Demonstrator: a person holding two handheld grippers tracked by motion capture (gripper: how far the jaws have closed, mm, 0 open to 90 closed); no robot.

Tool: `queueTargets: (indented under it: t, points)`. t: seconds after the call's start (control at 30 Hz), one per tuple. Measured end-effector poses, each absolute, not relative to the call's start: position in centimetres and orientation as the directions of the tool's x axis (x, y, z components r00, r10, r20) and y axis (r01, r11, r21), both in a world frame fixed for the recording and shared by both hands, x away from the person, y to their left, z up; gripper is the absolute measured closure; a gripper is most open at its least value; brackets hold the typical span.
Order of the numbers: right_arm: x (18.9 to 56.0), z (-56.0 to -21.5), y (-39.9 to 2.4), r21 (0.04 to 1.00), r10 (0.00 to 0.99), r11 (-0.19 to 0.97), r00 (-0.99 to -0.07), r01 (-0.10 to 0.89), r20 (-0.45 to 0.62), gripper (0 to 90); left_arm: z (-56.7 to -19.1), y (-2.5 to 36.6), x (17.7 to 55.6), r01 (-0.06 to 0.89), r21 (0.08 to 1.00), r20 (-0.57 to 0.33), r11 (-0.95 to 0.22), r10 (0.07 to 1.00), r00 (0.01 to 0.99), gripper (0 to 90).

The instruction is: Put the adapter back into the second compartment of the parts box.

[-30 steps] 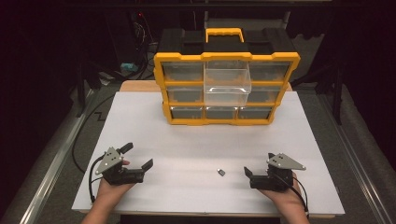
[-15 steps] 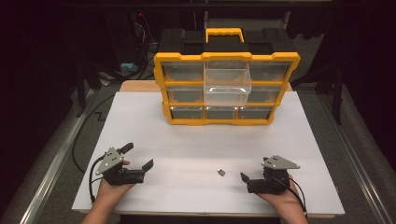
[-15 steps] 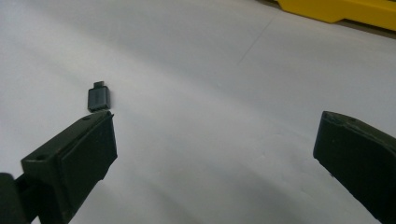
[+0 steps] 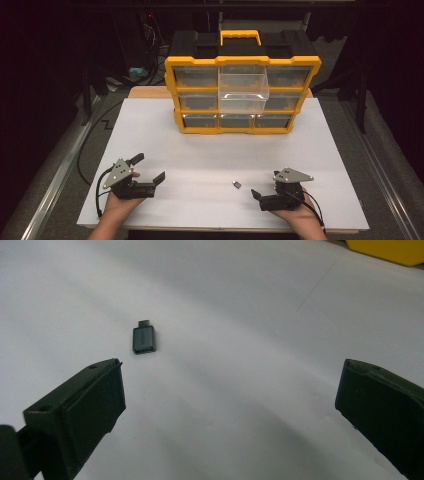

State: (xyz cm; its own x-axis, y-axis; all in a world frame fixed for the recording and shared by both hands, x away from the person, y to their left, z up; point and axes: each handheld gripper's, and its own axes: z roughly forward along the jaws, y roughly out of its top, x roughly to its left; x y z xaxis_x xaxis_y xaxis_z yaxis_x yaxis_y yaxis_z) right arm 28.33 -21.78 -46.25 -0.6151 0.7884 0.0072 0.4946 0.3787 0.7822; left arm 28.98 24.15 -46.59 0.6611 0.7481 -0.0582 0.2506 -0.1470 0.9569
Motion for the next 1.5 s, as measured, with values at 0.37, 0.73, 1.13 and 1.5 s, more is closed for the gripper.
queueTargets:
  t: [0.37, 0.73, 1.13, 1.5]
  points:
    - [28.4, -45.7, -20.1, 0.791, 0.755, 0.396, -0.656, 0.466, 0.008, 2.7, -46.7, 23.9, 29.0, 0.253, 0.956, -0.057, -0.150, 0.749, 0.660, 0.3]
    - [29.8, -44.9, -17.7, 0.776, 0.728, 0.449, -0.685, 0.443, -0.031, 10.5, -46.6, 24.0, 28.9, 0.248, 0.957, -0.052, -0.152, 0.749, 0.661, 0.3]
    - [30.6, -45.5, -16.3, 0.791, 0.708, 0.418, -0.706, 0.447, 0.024, 41.4, -46.7, 23.9, 29.1, 0.254, 0.956, -0.061, -0.144, 0.752, 0.657, 0.3]
    - [30.3, -46.3, -15.4, 0.739, 0.684, 0.480, -0.730, 0.472, 0.022, 65.2, -46.7, 23.9, 29.1, 0.254, 0.955, -0.054, -0.155, 0.750, 0.659, 0.3]
